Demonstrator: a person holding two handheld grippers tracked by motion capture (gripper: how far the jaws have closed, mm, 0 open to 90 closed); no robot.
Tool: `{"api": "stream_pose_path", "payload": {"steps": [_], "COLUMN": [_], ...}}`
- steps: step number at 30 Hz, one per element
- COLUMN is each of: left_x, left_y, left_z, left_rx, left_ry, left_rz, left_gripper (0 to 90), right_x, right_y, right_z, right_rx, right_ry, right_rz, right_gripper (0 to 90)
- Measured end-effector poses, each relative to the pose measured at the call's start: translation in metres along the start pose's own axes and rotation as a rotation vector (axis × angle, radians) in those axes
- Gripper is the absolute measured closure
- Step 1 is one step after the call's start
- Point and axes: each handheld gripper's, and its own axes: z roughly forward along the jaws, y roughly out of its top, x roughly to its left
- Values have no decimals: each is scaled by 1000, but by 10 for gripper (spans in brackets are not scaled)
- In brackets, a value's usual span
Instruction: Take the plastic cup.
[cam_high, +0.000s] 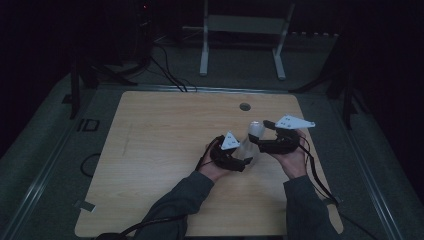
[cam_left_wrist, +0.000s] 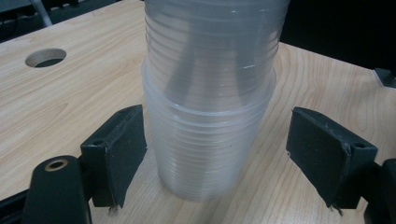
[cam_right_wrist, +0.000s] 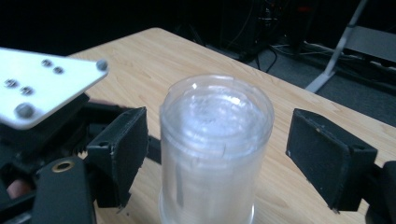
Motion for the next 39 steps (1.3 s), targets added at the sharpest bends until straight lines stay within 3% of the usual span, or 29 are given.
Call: {"api": "stream_pose_path", "payload": {"steps": [7,15,25,39], "left_x": [1,-3,-2,-1], "left_y": [0,7,10,9], "left_z": [2,10,20,23], "left_rx": [-9,-15,-28,-31], "left_ry": [-3,14,41,41], "left_rz": [-5,1,-10,-22], "left_gripper": [193,176,160,202], "right_x": [-5,-5,-4,-4], "right_y": [-1,-1,2,7], "right_z": [12,14,12,9], "right_rx": [7,9,-3,-17], "right_ry": [22,48,55,59], "right_rz": [13,11,13,20], "right_gripper": [239,365,389,396]}}
